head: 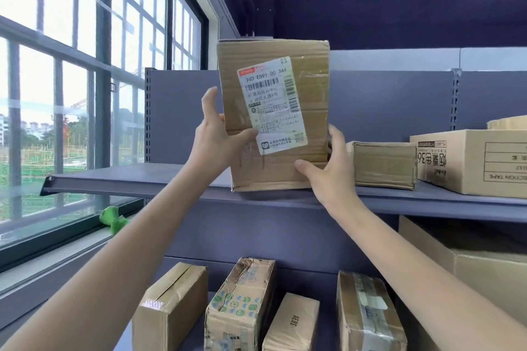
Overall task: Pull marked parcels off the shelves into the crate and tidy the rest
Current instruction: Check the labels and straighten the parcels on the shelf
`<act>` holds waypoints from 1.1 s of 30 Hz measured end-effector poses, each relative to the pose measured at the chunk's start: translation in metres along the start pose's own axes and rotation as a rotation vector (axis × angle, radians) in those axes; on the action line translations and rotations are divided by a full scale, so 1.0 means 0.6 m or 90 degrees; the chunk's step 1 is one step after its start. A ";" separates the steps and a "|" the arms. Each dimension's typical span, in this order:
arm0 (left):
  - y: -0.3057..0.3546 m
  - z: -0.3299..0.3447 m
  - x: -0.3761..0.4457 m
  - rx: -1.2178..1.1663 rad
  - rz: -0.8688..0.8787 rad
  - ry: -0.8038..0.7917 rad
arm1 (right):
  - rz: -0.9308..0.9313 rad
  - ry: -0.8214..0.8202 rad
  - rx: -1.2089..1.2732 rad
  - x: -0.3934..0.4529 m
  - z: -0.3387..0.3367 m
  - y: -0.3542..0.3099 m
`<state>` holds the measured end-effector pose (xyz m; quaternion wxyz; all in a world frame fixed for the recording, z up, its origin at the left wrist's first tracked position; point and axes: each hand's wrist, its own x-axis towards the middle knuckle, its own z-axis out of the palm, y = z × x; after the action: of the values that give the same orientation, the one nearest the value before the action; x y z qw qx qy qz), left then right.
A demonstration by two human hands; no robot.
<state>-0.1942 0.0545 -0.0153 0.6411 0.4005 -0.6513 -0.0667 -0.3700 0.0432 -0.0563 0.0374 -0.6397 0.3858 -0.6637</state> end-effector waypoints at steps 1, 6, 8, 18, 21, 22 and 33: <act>0.000 0.000 0.004 -0.019 -0.007 -0.002 | -0.011 0.005 0.000 0.002 -0.002 -0.003; -0.008 0.004 0.012 -0.151 -0.048 0.010 | -0.117 0.042 -0.019 0.025 -0.023 -0.020; -0.004 0.005 0.017 -0.228 -0.067 0.023 | -0.146 0.060 -0.026 0.037 -0.036 -0.033; -0.006 -0.024 0.036 -0.108 0.056 0.186 | -0.123 0.033 -0.017 0.050 -0.062 -0.022; -0.008 -0.039 0.044 -0.020 0.088 0.205 | -0.053 0.046 0.021 0.049 -0.059 -0.005; -0.009 -0.042 0.046 -0.010 0.092 0.206 | -0.017 0.038 0.053 0.048 -0.056 -0.001; -0.049 -0.055 0.025 0.066 0.072 0.155 | -0.106 0.094 0.000 0.055 -0.045 -0.031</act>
<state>-0.1499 0.0397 -0.0160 0.6966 0.4004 -0.5931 0.0523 -0.3912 0.0508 -0.0161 -0.0467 -0.6188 0.3328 -0.7101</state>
